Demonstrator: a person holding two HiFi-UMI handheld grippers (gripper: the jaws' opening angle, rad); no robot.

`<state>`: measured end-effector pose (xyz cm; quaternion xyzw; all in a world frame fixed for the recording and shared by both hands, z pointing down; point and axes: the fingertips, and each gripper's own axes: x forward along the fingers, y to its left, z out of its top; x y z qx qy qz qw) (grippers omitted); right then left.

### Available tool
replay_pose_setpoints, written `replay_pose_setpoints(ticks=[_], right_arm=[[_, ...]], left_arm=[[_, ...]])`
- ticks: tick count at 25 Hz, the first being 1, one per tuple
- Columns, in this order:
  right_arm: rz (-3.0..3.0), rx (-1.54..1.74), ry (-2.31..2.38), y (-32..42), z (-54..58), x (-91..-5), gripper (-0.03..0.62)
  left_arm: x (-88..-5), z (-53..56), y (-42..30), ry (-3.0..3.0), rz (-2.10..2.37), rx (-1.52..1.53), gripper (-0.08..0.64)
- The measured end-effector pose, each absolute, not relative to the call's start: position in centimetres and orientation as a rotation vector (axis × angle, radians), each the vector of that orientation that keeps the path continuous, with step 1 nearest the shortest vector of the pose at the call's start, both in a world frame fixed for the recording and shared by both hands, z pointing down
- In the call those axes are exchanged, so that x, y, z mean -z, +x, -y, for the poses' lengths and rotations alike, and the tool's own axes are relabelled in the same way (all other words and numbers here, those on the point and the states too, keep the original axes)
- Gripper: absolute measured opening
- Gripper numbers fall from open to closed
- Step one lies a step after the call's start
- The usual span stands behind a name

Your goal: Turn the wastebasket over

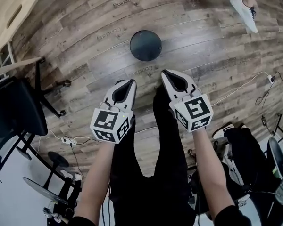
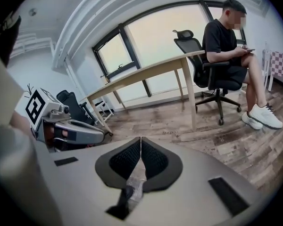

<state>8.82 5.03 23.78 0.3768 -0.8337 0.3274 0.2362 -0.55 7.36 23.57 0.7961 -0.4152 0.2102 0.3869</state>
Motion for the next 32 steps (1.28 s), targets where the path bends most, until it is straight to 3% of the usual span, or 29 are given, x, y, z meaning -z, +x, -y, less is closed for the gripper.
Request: replay_pose_setpoints(ticks=[32], right_arm=[[2.142,-0.89,0.842,10.5,0.6,-46.6,0.035]], left_arm=[[-47.6,-1.5,-3.3,1.833,1.126,-0.733,0.021]])
